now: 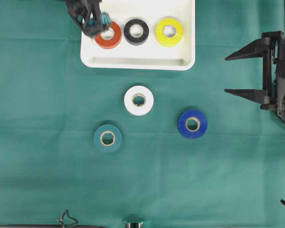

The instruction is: Pick up the tape from a random location and place it into the white case.

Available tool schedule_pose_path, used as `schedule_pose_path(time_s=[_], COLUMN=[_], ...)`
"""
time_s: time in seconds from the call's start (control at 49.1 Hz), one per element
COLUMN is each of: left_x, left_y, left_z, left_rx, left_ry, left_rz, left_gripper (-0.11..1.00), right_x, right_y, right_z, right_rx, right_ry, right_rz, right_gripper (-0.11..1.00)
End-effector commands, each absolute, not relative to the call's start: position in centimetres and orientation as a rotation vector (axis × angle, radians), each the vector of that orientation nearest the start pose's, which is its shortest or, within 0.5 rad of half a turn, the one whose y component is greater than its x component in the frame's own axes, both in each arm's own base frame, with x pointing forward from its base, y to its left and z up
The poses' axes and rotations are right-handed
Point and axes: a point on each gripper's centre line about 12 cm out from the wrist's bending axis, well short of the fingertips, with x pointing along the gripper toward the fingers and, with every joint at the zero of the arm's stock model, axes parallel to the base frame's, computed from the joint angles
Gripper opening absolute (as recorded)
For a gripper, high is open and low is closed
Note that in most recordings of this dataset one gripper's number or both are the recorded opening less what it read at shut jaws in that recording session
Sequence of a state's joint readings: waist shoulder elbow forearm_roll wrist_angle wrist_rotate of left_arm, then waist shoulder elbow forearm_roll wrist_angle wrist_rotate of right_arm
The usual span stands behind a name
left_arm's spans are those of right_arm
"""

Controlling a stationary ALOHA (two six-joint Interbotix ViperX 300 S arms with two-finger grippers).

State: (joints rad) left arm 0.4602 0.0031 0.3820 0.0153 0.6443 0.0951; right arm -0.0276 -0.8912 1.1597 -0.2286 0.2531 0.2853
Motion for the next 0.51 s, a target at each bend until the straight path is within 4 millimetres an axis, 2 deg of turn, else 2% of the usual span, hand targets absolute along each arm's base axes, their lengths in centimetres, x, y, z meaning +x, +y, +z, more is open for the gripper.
schedule_pose_path(time_s=[0.0, 0.204, 0.367, 0.489], left_x=[35.9, 35.4, 35.3, 35.8], left_y=[17.4, 17.0, 16.9, 15.7], left_z=[25.4, 28.9, 29.0, 29.0], left_rx=[-0.114, -0.096, -0.081, -0.071], left_ry=[0.960, 0.924, 0.916, 0.915], left_rz=[0.372, 0.373, 0.366, 0.336], left_gripper=[0.97, 0.97, 0.97, 0.97], right_x=[20.0, 20.0, 20.0, 20.0], right_y=[-1.3, -1.3, -1.3, -1.3], right_z=[23.6, 23.7, 23.7, 23.6], right_rx=[0.054, 0.056, 0.054, 0.054], right_ry=[0.483, 0.483, 0.483, 0.485], right_rz=[-0.100, -0.101, -0.101, -0.101], right_gripper=[0.90, 0.90, 0.90, 0.90])
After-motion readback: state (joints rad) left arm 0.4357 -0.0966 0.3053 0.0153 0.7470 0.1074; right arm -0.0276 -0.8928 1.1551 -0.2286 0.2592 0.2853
